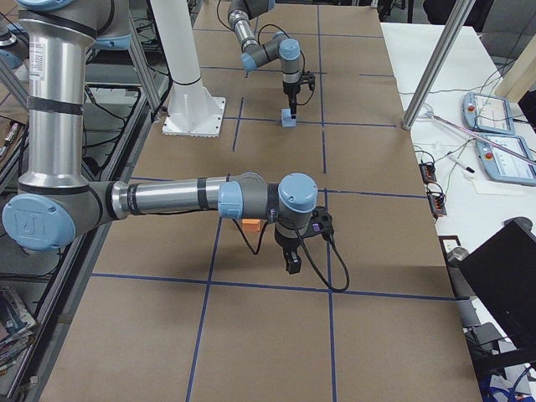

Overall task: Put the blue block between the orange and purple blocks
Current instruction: 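Carry the light blue cube with the left gripper to the table center and lower it, then open the left gripper and withdraw the left arm from the cube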

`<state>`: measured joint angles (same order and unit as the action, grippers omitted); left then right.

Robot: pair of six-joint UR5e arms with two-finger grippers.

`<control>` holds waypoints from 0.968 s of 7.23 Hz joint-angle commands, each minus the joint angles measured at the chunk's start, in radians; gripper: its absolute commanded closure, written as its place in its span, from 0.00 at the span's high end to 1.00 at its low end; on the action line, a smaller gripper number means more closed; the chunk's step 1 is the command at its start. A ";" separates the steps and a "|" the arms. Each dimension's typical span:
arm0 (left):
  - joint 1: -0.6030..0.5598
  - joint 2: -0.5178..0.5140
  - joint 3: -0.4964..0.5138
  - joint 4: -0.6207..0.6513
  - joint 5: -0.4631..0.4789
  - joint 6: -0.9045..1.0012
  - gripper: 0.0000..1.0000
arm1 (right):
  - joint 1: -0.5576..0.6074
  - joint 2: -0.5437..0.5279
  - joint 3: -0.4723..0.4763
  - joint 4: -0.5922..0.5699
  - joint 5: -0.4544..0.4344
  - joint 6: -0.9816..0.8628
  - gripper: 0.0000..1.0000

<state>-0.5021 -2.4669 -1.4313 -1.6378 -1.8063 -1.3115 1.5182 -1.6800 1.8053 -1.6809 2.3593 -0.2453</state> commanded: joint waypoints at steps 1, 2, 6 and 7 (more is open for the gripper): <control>-0.077 0.122 -0.203 0.105 -0.062 0.103 1.00 | -0.001 0.017 0.012 0.001 0.008 0.036 1.00; -0.145 0.219 -0.292 0.121 -0.135 0.205 1.00 | -0.003 0.025 0.031 0.003 0.021 0.082 1.00; -0.514 0.699 -0.485 0.113 -0.305 0.851 1.00 | -0.157 0.164 0.081 0.004 0.018 0.318 1.00; -0.674 0.798 -0.471 0.112 -0.390 1.024 1.00 | -0.241 0.219 0.107 0.003 0.015 0.453 1.00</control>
<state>-0.9968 -1.8005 -1.9042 -1.5247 -2.1049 -0.5083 1.3720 -1.5246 1.8822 -1.6772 2.3790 0.0577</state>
